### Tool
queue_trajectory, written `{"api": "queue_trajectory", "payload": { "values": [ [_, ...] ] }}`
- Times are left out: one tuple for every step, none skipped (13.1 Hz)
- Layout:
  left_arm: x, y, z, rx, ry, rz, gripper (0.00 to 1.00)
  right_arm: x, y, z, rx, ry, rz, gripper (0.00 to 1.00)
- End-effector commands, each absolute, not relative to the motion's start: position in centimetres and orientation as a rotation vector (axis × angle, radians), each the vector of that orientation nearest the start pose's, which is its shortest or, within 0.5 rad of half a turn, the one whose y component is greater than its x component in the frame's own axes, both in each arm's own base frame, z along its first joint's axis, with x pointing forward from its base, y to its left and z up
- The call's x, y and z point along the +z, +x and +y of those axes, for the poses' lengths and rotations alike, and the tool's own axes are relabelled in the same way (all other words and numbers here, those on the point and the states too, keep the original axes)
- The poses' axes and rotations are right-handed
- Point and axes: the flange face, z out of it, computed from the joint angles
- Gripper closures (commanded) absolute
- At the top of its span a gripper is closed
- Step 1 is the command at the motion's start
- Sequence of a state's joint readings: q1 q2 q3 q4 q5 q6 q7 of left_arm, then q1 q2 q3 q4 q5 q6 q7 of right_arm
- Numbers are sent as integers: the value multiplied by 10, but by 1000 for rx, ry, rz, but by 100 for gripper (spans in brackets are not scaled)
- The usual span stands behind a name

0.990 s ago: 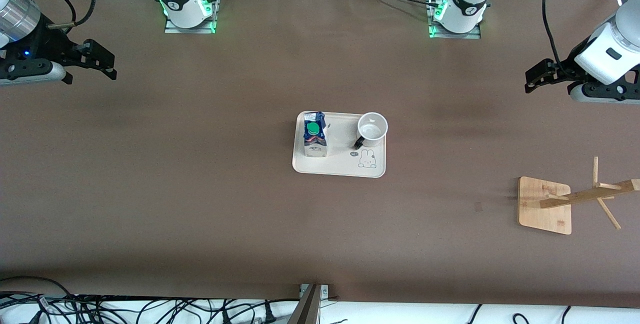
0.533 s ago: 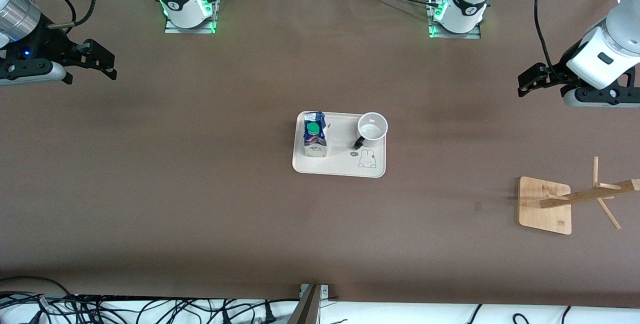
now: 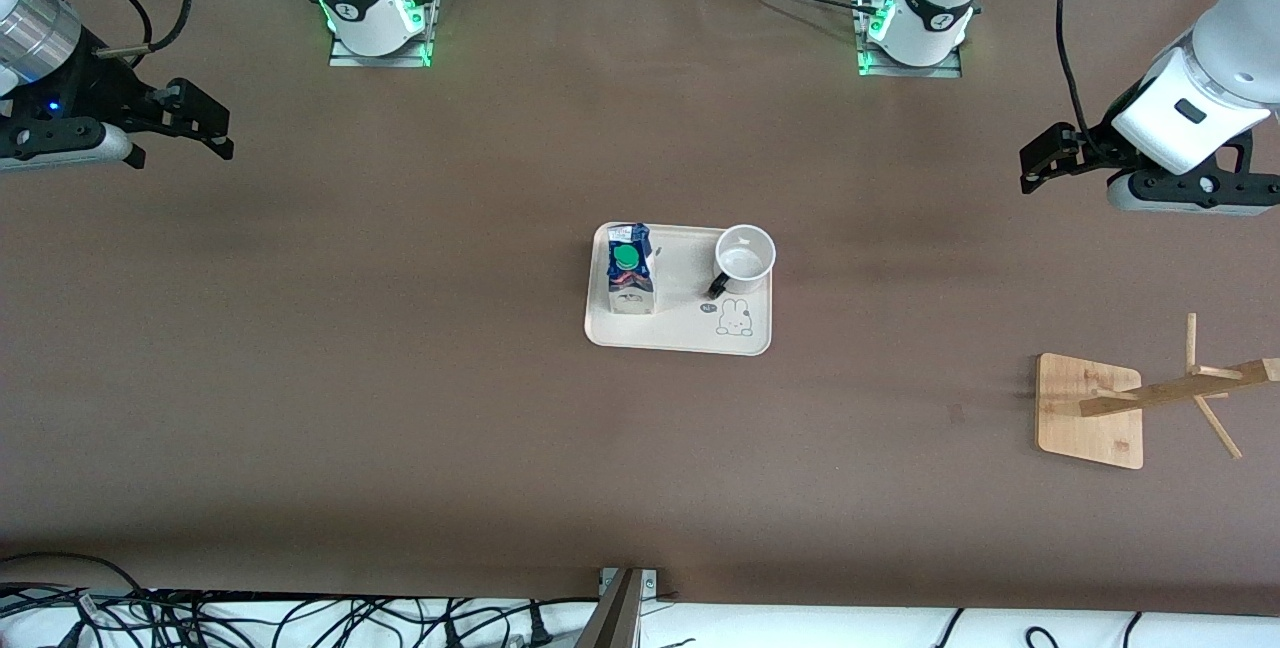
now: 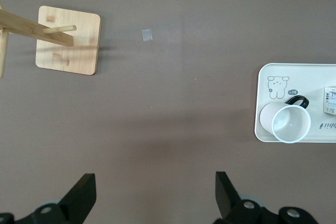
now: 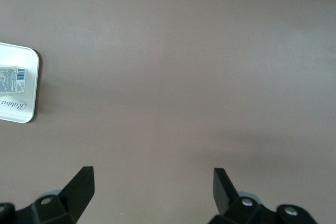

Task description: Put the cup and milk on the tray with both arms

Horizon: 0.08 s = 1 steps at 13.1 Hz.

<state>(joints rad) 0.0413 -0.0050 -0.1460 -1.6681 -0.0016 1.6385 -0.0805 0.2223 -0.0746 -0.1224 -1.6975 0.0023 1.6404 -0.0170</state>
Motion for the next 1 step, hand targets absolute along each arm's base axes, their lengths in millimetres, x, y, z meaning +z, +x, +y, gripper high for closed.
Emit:
{"api": "queue_trajectory", "payload": {
  "values": [
    [592, 556, -59, 51, -3144, 24, 0, 614, 534, 51, -25, -3114, -205, 0]
  ]
}}
